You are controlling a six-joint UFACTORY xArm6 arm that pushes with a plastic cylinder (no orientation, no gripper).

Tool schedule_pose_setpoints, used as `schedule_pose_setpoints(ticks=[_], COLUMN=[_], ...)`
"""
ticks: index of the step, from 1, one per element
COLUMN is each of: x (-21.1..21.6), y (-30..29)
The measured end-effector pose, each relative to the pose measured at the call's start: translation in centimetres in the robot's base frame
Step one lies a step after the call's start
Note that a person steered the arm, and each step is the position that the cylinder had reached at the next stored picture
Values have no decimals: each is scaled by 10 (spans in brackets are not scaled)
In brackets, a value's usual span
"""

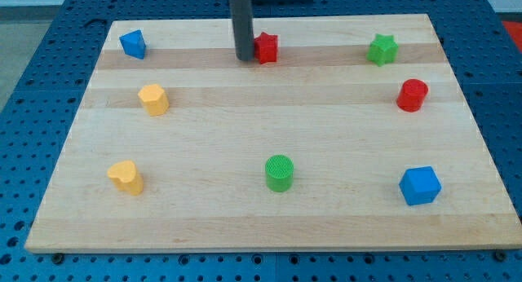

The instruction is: Move the red star closer to the green star

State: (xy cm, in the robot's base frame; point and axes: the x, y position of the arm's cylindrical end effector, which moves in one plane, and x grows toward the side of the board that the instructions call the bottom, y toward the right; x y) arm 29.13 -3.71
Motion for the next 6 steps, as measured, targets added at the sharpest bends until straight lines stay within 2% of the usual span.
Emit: schedule_pose_setpoints(ticks=[2,4,6], x=[-19,-20,-4], y=[-25,40,75])
